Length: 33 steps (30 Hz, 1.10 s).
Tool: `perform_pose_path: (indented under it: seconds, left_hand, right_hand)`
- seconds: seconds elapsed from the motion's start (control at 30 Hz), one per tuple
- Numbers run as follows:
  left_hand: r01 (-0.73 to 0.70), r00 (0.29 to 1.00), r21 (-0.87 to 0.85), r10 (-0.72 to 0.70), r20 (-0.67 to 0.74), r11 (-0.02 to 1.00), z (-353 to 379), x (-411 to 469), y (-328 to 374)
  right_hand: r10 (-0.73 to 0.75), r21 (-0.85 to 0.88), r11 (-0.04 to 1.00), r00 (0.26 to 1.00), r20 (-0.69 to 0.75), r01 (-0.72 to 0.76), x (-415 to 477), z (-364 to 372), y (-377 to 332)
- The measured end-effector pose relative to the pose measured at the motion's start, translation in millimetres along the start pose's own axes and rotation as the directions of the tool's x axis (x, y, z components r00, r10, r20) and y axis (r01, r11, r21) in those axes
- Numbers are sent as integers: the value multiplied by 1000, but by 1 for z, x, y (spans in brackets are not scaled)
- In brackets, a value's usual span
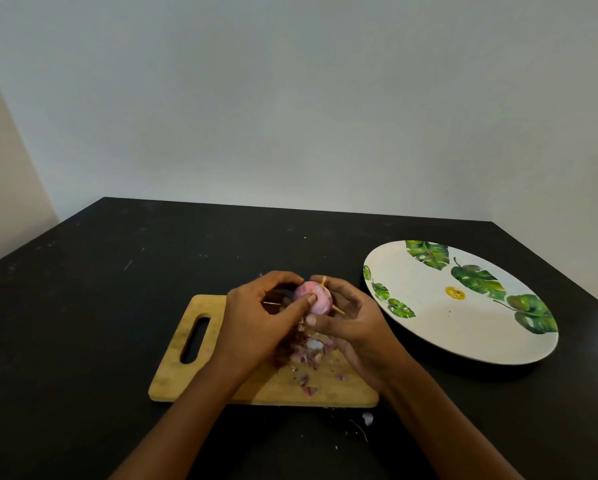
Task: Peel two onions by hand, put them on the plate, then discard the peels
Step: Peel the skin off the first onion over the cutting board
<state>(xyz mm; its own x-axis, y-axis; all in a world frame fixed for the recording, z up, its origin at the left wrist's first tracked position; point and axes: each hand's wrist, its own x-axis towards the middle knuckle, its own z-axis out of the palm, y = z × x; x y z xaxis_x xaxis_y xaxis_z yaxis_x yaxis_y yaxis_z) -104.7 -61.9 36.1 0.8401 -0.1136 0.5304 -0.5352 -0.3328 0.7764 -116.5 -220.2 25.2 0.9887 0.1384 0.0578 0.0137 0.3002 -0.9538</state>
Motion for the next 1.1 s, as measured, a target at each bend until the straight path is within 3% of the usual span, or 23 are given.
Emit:
perform_pose_path:
  seconds: [0.13, 0.37, 0.5, 0.6, 0.83, 1.1]
  left_hand:
    - [-9, 999, 50, 7, 44, 999, -1, 0, -1]
    - [-63, 993, 98, 53, 109, 993, -3, 0, -2]
    - [-144, 989, 338, 123, 85, 930, -1, -1, -5]
    - [-179, 983, 421, 174, 50, 889, 2, -2, -4]
    - [-173, 973, 291, 208, -96, 941, 4, -9, 1]
    - [-13, 945, -5, 11, -328, 1000, 5, -5, 8]
  right_hand:
    - [-201, -319, 930, 979, -26, 182, -1, 0, 3]
    - [-305, -445, 847, 951, 42, 291, -3, -2, 3]
    - [-328, -516, 801, 943, 46, 304, -1, -2, 8]
    - [-363, -556, 768, 931, 32, 318, -1, 0, 11]
    - [-405, -476, 808, 914, -23, 347, -3, 6, 7]
    - [-281, -189, 948, 952, -122, 256, -4, 9, 4]
